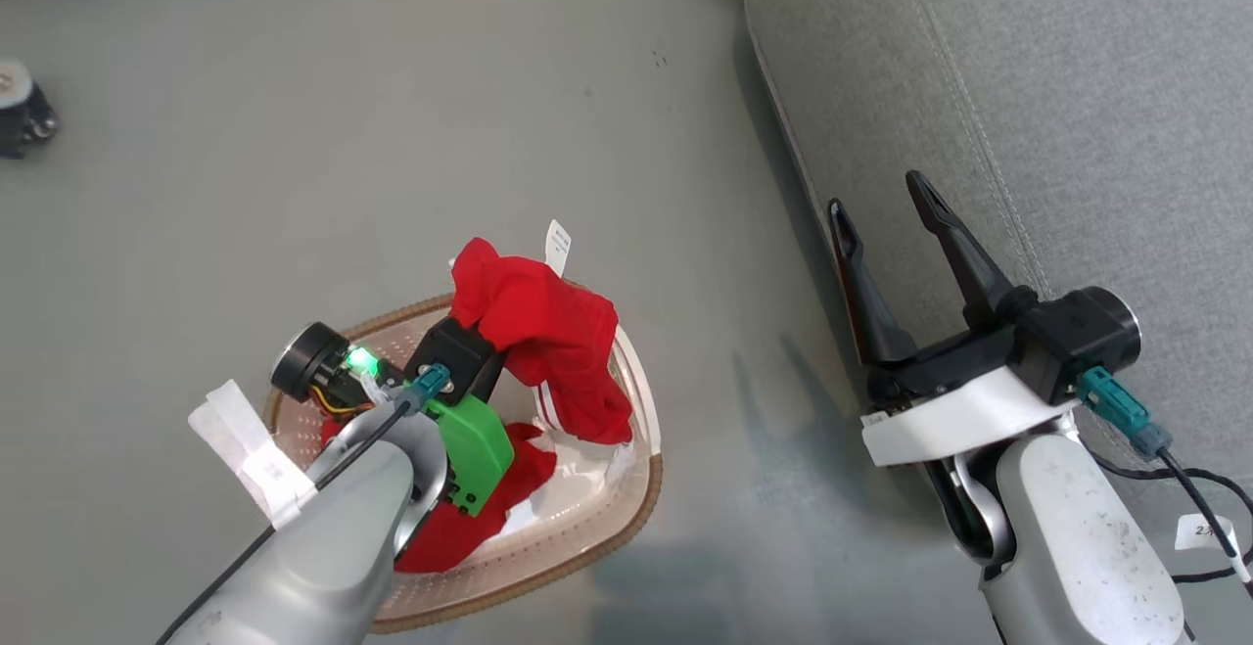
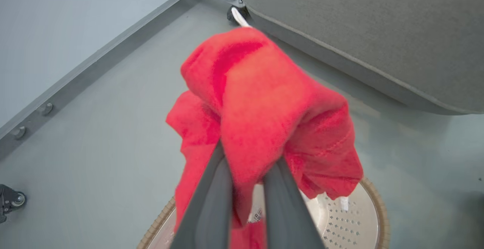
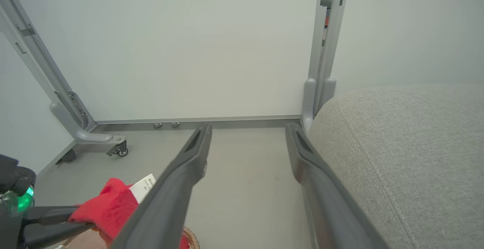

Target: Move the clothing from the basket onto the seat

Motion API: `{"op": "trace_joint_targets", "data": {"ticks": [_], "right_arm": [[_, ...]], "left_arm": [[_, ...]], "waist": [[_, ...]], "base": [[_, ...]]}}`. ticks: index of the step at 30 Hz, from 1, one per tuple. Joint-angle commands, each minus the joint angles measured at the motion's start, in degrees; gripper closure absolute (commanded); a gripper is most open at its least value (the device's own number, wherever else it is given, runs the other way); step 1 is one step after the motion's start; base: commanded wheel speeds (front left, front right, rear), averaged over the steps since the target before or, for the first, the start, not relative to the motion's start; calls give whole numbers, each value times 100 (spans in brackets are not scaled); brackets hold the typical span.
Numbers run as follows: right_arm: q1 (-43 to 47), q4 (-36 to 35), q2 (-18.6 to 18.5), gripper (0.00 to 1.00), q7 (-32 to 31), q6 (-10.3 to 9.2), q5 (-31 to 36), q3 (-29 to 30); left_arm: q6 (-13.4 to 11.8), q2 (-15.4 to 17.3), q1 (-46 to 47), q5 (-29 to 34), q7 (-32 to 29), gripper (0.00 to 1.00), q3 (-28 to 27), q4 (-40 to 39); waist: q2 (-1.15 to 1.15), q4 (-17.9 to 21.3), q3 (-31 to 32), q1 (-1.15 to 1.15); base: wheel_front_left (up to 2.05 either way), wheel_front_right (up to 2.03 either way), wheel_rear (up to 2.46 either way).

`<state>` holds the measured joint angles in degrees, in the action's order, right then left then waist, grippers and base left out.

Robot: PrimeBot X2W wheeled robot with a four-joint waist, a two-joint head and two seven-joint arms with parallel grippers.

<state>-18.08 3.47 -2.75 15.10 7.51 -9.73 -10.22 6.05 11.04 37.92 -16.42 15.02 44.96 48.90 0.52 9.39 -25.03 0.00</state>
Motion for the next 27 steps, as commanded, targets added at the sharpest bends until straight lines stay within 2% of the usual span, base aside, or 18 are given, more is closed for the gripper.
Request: {"op": "trace_joint_targets", "data": {"ticks": [1, 11, 27], "right_arm": [[118, 36, -25, 0, 11, -4, 29, 26], [449, 195, -24, 0, 10, -4, 23, 103], [904, 303, -24, 0, 11, -4, -72, 38]], "left_arm": [[-24, -17, -118, 94, 22, 100, -74, -104], [-20, -41, -427, 308, 23, 100, -675, -1103], [101, -205, -636, 487, 23, 100, -1346, -2580]], "waist": [[-52, -427, 552, 0], [-52, -707, 1108, 0], [-52, -789, 1809, 0]], "base": [[0, 0, 0], [0, 0, 0], [0, 0, 0]]}}
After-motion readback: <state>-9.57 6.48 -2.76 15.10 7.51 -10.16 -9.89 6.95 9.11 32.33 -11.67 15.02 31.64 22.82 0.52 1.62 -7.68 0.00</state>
